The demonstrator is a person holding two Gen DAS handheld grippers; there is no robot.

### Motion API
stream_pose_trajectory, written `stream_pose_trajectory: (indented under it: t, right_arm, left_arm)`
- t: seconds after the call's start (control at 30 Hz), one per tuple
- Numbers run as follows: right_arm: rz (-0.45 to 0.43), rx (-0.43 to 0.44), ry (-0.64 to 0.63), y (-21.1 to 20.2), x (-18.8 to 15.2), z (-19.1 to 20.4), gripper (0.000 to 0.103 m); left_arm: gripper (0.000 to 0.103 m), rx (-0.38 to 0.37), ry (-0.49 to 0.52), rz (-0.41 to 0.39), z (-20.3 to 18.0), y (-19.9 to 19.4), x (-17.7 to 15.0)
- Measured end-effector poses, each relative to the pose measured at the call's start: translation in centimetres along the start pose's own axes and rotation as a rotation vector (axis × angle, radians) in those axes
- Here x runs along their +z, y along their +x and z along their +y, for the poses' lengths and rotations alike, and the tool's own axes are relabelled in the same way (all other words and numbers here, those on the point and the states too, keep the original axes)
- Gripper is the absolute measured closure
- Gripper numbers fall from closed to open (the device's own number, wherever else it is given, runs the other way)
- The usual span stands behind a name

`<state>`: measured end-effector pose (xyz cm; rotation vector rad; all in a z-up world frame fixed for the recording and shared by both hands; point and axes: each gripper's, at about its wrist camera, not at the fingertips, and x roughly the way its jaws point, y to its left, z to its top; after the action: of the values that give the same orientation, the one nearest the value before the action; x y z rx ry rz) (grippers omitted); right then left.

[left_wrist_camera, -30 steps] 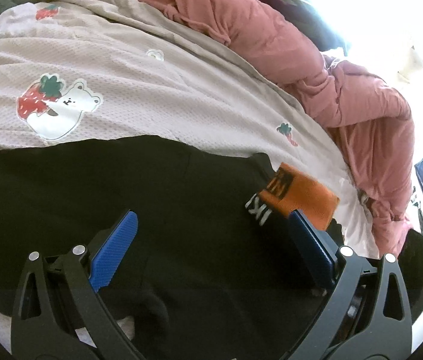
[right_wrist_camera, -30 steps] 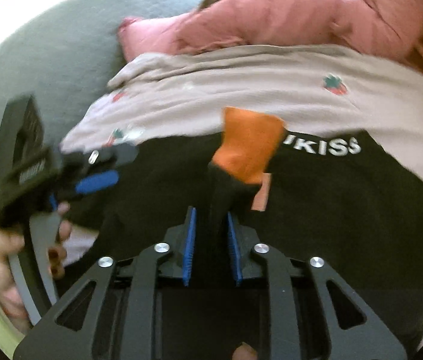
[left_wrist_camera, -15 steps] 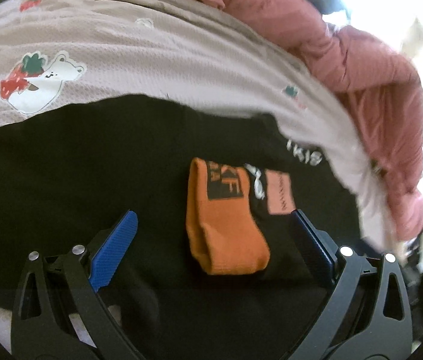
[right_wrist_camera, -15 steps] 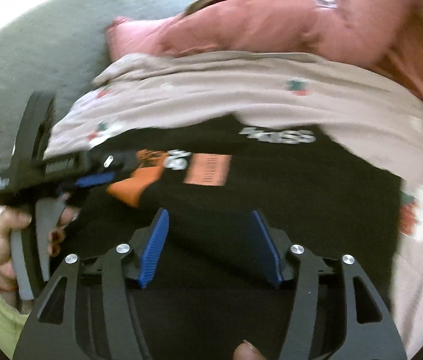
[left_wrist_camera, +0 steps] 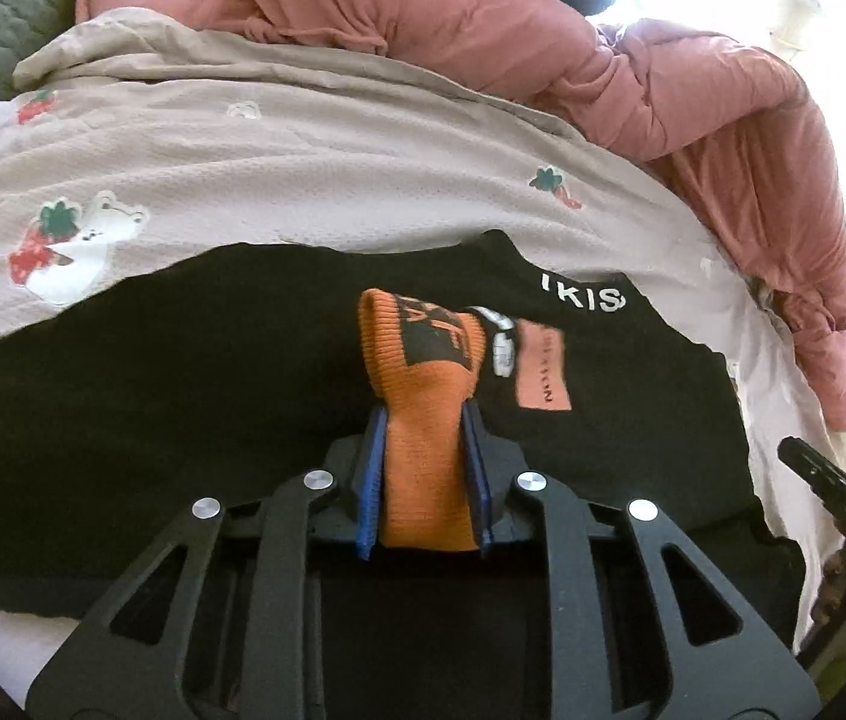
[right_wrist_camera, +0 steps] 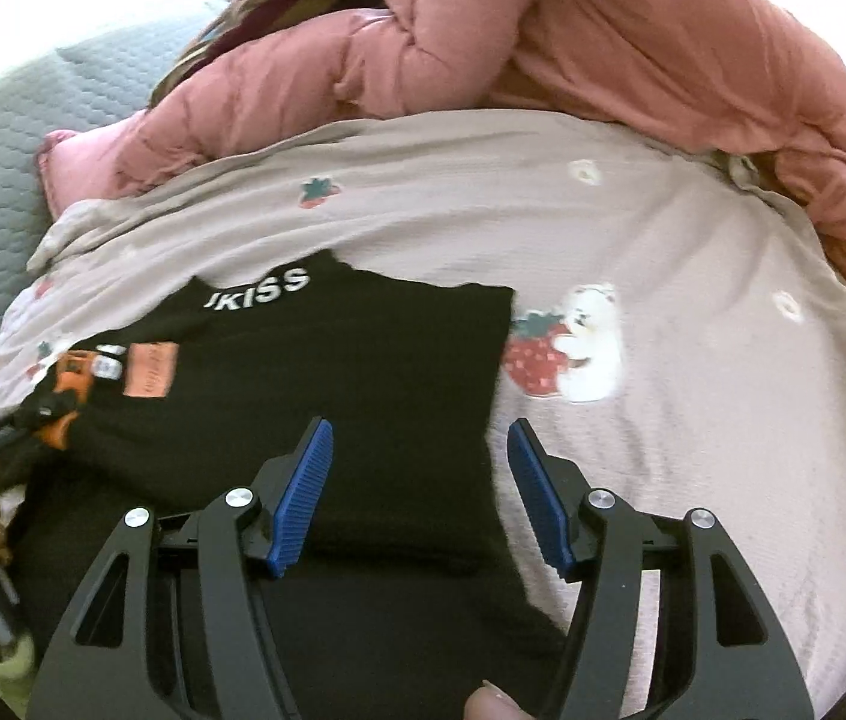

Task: Fold small clothes
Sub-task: 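Move the left gripper over the shirt toward the other orange-cuffed sleeve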

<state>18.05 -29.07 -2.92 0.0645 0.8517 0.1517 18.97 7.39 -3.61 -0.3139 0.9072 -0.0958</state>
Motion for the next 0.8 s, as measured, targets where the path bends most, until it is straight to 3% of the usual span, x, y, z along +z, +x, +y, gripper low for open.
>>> stream_pose_trajectory:
  t: [0.13,0.23,0.33,0.4,0.47,0.6,0.73,0.8]
  right_arm:
    - [0.008,-0.006,-0.009,0.5,0.0,0.6,0.044]
    - [0.003,0.026,-0.029,0.6,0.2,1.9,0.044]
    - [0.007,0.074,-0.068,0.9,0.3,3.9,0.044]
    - [0.011,0.097,-0.103,1.2,0.3,5.1,0.044]
    - [0.025,0.110,-0.124,1.8,0.2,6.0,0.044]
    - [0.057,0.106,-0.143,2.9,-0.4,6.7,0.040]
    - [0.161,-0.005,-0.139,5.4,-1.6,5.5,0.039]
    - [0.177,0.042,-0.068,6.3,-2.1,4.0,0.039]
  left_arm:
    - [0.083,0.111,0.020,0.055,0.7,1.3,-0.3]
    - [0.078,0.115,-0.012,0.018,1.6,0.2,0.1]
    - [0.066,0.100,0.009,-0.057,1.1,-1.9,0.6]
    - [0.060,0.081,0.044,-0.062,0.1,-2.1,0.6]
    - [0.051,0.060,0.106,-0.015,-1.2,-0.7,0.2]
    - [0.049,0.105,0.186,0.105,-2.2,2.9,-1.4]
    - [0.042,0.102,0.173,0.121,-1.7,3.3,-1.6]
    - [0.041,0.107,0.181,0.121,-1.9,3.4,-1.6]
